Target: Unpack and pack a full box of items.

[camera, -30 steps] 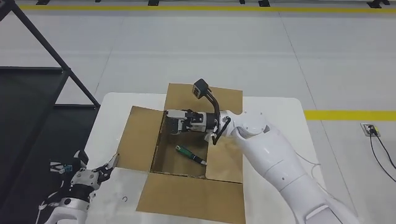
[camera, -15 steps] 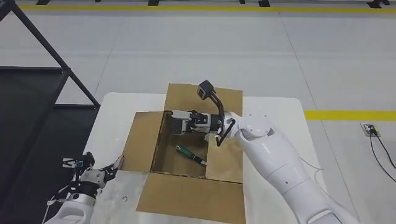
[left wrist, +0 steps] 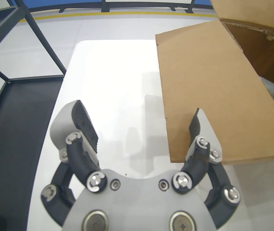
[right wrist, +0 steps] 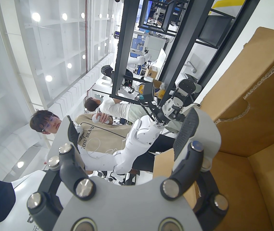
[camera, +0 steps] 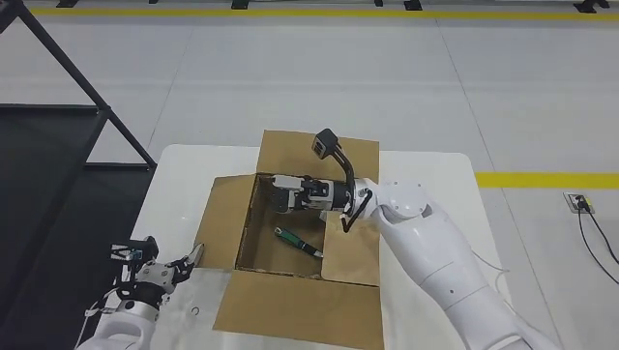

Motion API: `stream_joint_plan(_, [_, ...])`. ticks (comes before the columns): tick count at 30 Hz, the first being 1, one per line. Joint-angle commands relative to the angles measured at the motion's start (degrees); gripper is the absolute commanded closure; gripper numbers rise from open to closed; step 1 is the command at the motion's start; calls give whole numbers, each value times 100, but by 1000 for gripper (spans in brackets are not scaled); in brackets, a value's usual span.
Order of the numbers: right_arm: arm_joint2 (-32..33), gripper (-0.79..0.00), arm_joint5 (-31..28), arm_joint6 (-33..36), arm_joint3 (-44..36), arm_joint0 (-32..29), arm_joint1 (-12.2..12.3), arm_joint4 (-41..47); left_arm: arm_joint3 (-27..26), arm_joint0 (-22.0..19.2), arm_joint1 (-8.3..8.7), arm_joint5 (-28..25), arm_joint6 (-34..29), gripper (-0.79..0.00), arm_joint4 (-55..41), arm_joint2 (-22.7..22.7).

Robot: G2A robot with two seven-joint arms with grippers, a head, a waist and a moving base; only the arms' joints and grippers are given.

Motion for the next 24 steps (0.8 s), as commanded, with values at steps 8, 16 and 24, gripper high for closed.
stream_joint_plan(8, [127,-785,54,49,-116,-71,56,-127,-254,21,20,89,82,-785,34,-150])
stream_joint_plan(16, [318,-785,96,122,-273,-201,154,-294,-1168,159,46,240,136,-785,114,-530])
stream_joint_plan(24, [642,-785,112,196,-469,-410,310,-500,-2127,184,57,187,80,-785,-142,-770])
